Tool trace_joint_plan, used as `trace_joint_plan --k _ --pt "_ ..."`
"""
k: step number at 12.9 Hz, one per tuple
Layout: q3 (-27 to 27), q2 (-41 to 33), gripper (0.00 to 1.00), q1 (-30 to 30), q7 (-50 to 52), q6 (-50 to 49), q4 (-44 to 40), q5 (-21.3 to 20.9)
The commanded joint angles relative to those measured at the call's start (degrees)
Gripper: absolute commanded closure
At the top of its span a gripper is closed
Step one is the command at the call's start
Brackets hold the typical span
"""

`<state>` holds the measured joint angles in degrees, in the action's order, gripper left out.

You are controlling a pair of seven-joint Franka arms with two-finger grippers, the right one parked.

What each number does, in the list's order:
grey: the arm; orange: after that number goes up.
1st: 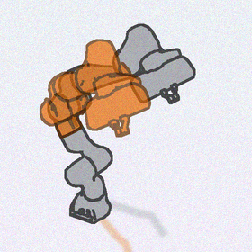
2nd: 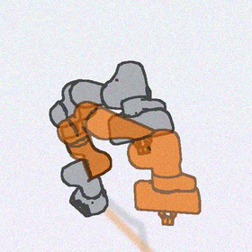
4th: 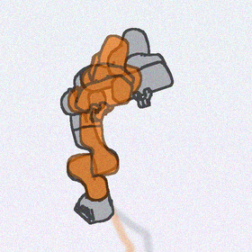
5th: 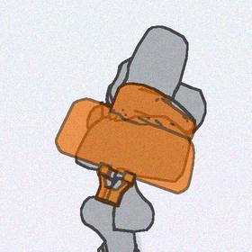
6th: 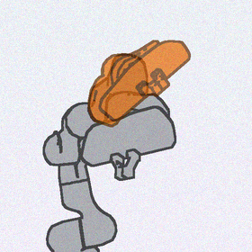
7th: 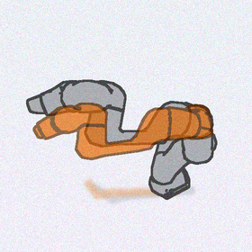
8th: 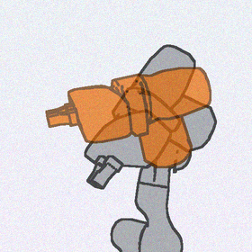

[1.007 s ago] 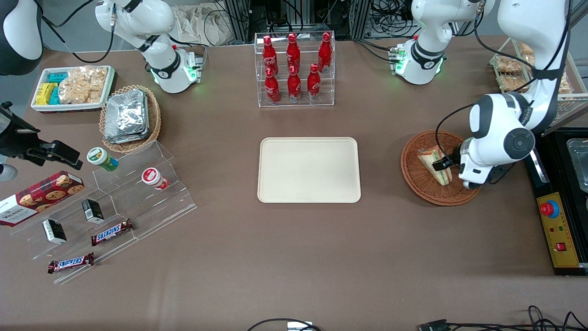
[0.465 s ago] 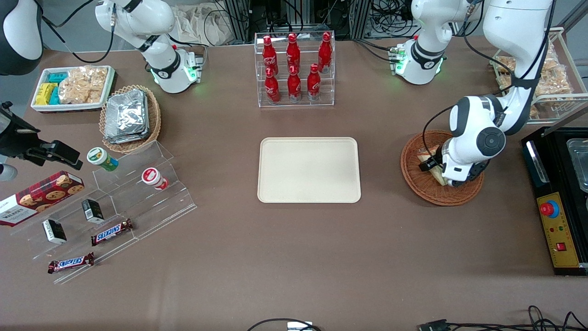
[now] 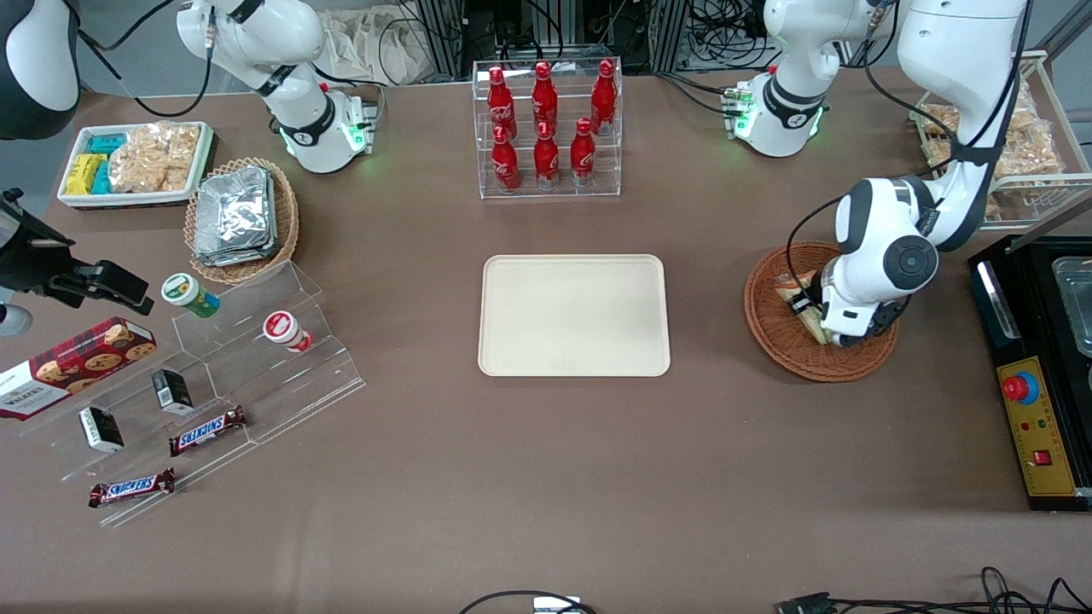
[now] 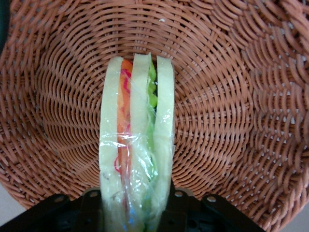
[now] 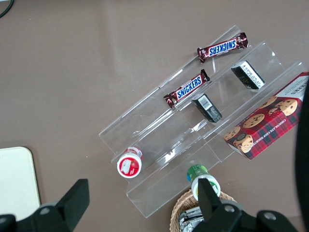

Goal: Place sandwich from basket to tray
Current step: 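Lower the left gripper and close it on the wrapped sandwich, then lift the sandwich out of the basket and carry it toward the tray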

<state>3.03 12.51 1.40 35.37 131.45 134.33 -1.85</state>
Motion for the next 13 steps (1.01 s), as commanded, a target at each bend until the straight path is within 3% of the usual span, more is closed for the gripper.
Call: trace_joint_plan --k 1,4,7,10,13 --pt "0.13 -4.23 1.0 0.1 -0.83 -5.12 -1.08 -2.62" --pt "2.06 -13.71 1.0 0.62 -1.96 -16.01 -3.1 -5.44" --pt "2.24 -19.97 1.0 0.54 -12.66 -31.64 -11.69 -5.0" --pt "2.42 -19.99 1.0 0.71 -19.79 -48.95 -28.54 -4.21" --pt "4.78 -19.72 1.0 1.33 -21.75 -54.89 -37.47 -3.6"
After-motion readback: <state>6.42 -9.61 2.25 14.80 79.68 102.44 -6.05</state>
